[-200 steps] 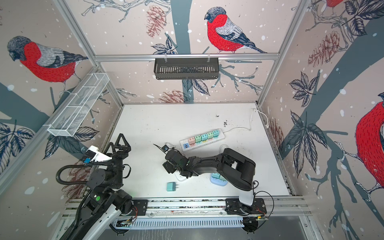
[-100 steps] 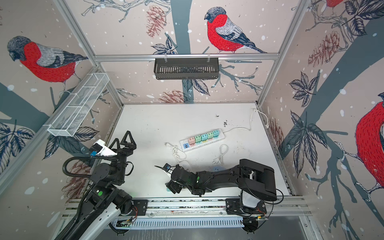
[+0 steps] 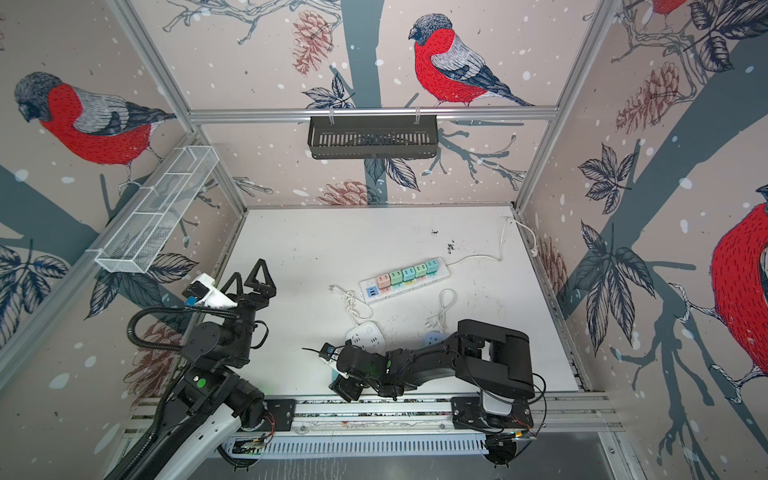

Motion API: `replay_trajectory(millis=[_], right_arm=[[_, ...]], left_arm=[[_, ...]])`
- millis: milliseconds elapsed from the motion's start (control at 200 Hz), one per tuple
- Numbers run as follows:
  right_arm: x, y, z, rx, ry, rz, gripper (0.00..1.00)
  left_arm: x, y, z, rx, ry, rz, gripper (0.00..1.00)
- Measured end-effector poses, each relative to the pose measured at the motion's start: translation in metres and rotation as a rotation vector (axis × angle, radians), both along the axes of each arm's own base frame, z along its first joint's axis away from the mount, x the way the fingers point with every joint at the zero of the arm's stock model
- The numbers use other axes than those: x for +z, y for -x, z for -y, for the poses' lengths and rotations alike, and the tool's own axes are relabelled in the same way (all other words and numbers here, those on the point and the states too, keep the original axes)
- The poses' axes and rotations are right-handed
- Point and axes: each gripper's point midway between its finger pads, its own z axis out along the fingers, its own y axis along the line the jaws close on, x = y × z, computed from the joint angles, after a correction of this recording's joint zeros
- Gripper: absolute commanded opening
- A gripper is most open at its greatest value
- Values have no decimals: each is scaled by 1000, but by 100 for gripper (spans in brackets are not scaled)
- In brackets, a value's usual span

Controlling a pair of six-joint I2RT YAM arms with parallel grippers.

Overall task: Insert the plug
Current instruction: 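Lift the teal adapter with the right gripper toward the left gripper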

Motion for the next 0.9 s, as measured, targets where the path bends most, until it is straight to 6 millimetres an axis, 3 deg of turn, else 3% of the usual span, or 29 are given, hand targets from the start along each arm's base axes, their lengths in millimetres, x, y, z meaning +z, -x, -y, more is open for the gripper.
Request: replay_trajectory(millis=[300, 735, 901], right_arm=[[-6, 15, 3, 32, 20, 14, 59], [-5, -1, 7, -35, -9, 64, 35], [22, -19, 18, -95, -76, 99, 27]], left_arm=[[-1, -1, 1, -1, -3, -6, 97], [-1, -4, 6, -22, -11, -11, 97], [-1, -4, 8, -34, -13, -10, 97]])
